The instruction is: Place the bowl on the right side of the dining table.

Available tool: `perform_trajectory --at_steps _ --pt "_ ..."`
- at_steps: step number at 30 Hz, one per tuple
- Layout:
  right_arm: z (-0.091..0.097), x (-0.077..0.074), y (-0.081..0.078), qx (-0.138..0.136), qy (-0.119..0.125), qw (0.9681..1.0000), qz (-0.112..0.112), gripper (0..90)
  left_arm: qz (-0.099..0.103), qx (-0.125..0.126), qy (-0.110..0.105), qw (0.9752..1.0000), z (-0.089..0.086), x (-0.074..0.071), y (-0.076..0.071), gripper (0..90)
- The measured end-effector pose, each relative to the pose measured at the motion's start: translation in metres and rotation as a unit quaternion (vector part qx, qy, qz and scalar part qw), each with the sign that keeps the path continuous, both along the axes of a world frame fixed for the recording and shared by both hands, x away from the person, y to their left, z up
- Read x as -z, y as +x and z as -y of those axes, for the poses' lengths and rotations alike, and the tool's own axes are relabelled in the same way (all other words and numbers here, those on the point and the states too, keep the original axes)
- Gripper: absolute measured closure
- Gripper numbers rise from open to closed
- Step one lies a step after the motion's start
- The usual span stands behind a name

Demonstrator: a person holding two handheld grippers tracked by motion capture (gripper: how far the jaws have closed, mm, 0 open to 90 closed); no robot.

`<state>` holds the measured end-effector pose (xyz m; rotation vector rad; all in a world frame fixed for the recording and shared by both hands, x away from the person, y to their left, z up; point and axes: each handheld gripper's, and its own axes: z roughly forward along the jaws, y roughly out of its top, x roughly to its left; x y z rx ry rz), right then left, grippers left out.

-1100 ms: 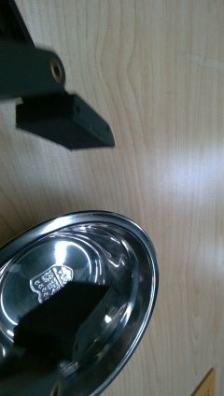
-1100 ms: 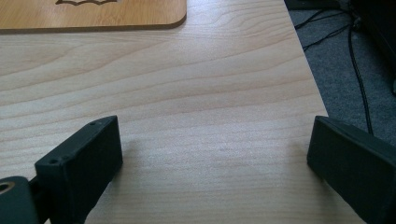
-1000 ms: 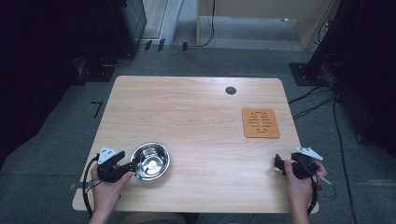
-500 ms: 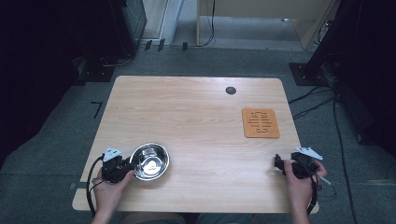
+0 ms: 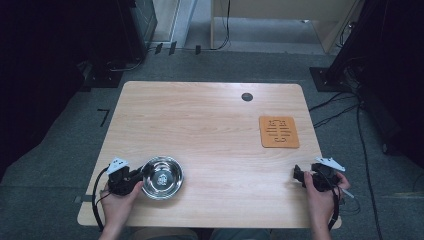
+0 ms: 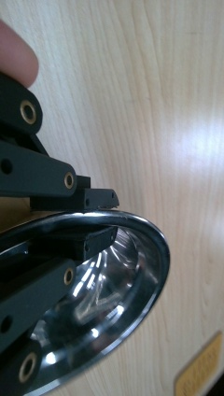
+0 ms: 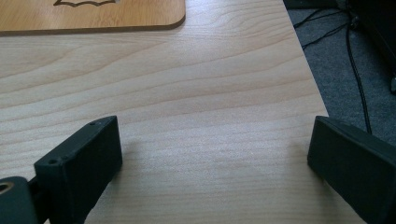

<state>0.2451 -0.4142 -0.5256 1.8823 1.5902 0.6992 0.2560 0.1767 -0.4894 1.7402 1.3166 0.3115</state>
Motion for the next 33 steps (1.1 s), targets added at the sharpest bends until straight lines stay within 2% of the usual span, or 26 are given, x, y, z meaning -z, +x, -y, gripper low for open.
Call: perform_trajectory --at_steps 3,6,13,21,33 --pt "0.0 0.0 0.0 0.0 0.0 1.0 0.0 2.7 0.003 0.004 -0.015 0.9999 0.0 -0.002 0.0 84.1" --pt "-0.001 0.0 0.0 0.002 0.0 1.0 0.0 2.9 0.011 0.008 -0.013 0.9998 0.001 -0.003 -0.001 84.4" --pt "-0.003 0.0 0.0 0.0 0.0 1.0 0.0 3.1 0.012 0.013 -0.018 0.9997 0.003 -0.004 -0.001 84.4" --pt "-0.008 0.0 0.0 -0.003 -0.001 1.0 0.002 4.7 0.031 0.018 -0.024 0.9991 0.013 -0.012 0.0 84.4" --pt "-0.008 0.0 0.002 -0.006 0.0 1.0 0.001 3.1 0.045 0.028 -0.029 0.9982 0.03 -0.023 0.005 84.4"
